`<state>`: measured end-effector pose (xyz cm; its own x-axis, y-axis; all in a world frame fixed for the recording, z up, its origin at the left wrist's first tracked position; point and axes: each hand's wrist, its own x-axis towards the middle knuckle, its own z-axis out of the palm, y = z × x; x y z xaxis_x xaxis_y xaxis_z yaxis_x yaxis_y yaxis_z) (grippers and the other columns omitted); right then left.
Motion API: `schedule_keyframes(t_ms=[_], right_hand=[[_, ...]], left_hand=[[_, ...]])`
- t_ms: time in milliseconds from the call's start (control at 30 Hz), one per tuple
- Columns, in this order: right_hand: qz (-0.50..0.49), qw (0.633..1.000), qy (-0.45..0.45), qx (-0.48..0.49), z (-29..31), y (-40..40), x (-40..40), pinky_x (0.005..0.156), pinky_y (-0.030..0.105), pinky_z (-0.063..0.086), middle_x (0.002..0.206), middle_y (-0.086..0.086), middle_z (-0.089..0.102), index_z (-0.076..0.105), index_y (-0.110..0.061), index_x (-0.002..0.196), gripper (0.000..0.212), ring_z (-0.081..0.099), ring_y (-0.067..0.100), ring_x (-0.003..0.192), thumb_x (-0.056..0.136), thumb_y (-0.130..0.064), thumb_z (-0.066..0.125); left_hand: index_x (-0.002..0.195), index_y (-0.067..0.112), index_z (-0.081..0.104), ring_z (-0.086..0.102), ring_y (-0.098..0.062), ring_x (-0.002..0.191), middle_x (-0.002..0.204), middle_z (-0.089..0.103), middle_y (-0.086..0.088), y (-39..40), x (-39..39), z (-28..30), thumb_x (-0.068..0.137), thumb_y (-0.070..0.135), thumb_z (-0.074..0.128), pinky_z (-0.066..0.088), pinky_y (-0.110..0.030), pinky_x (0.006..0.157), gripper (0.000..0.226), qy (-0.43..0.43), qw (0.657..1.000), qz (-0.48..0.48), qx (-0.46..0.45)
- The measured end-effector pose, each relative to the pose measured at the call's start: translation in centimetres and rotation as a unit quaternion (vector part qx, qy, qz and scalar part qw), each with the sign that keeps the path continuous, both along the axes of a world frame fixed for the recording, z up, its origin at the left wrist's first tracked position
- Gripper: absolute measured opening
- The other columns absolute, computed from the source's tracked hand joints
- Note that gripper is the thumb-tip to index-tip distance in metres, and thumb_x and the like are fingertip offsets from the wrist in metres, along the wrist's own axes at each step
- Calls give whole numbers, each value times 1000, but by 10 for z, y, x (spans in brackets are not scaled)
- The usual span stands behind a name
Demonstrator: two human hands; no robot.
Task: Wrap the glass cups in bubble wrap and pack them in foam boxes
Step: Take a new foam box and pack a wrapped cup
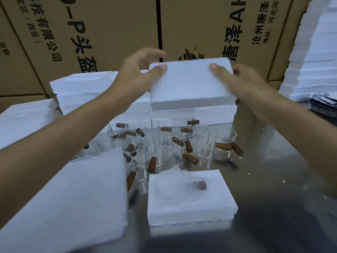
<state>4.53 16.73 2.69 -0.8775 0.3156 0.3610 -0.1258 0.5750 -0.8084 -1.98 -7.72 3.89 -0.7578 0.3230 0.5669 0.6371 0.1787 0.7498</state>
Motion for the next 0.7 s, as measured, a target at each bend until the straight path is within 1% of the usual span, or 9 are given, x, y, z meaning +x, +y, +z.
schedule_keyframes(t_ms=[67, 133, 167, 233, 333, 400, 500, 600, 700], right_hand=[[12, 993, -120, 18, -12, -7, 20, 69, 34, 49, 108, 8, 69, 63, -21, 109, 76, 68, 25, 81, 73, -87, 49], [21, 980, -196, 35, -31, -12, 36, 70, 34, 49, 106, 10, 70, 64, -19, 107, 83, 71, 29, 83, 69, -90, 47], [21, 973, -225, 43, -41, -14, 44, 68, 34, 48, 96, 11, 71, 63, -18, 101, 82, 69, 29, 74, 68, -91, 46], [26, 957, -279, 75, -58, -18, 56, 65, 33, 44, 69, 11, 67, 58, -15, 85, 80, 59, 23, 54, 69, -92, 42], [54, 947, -307, 76, -79, -22, 70, 49, 23, 38, 44, 2, 53, 50, -13, 73, 71, 46, 18, 35, 80, -83, 42], [44, 948, -305, 78, -90, -25, 76, 41, 19, 35, 47, -1, 53, 51, -14, 78, 67, 45, 15, 33, 85, -80, 41], [32, 942, -323, 85, -102, -30, 80, 41, 20, 38, 66, 6, 58, 57, -16, 101, 66, 50, 18, 43, 86, -78, 40], [29, 945, -322, 56, -111, -31, 83, 42, 19, 36, 65, 4, 50, 54, -10, 88, 66, 48, 17, 46, 88, -76, 42], [29, 957, -285, 49, -116, -32, 85, 47, 21, 37, 63, -1, 48, 46, -17, 73, 59, 50, 12, 50, 89, -74, 44]], left_hand=[[107, 29, 70, 61, -7, 79, 107, 67, -12, -7, 20, -16, 101, 26, 57, 48, -21, 65, 15, -45, 998, 29, -40], [104, 37, 68, 55, 5, 61, 95, 64, 8, -14, 37, -33, 102, 35, 52, 41, -10, 51, 16, -95, 986, 50, -125], [109, 40, 64, 55, 6, 63, 95, 59, 16, -18, 46, -43, 101, 41, 49, 41, -10, 49, 17, -125, 975, 51, -176], [117, 50, 53, 54, 3, 83, 103, 52, 24, -23, 65, -64, 100, 53, 44, 44, -18, 60, 19, -183, 948, 37, -257], [132, 45, 45, 52, -8, 108, 127, 49, 17, -24, 85, -89, 101, 55, 40, 39, -24, 79, 33, -210, 935, 13, -284], [140, 37, 43, 49, -15, 119, 140, 49, 9, -23, 93, -101, 102, 54, 39, 38, -28, 89, 42, -214, 933, 5, -290], [135, 34, 47, 50, -17, 115, 139, 51, 3, -20, 102, -111, 103, 52, 39, 37, -28, 85, 38, -227, 935, 17, -272], [127, 35, 50, 47, -15, 112, 135, 49, 5, -21, 102, -112, 103, 50, 41, 36, -26, 81, 30, -236, 933, 26, -271], [127, 34, 48, 48, -14, 106, 125, 48, 7, -26, 101, -113, 103, 51, 38, 32, -14, 69, 32, -223, 924, 23, -309]])
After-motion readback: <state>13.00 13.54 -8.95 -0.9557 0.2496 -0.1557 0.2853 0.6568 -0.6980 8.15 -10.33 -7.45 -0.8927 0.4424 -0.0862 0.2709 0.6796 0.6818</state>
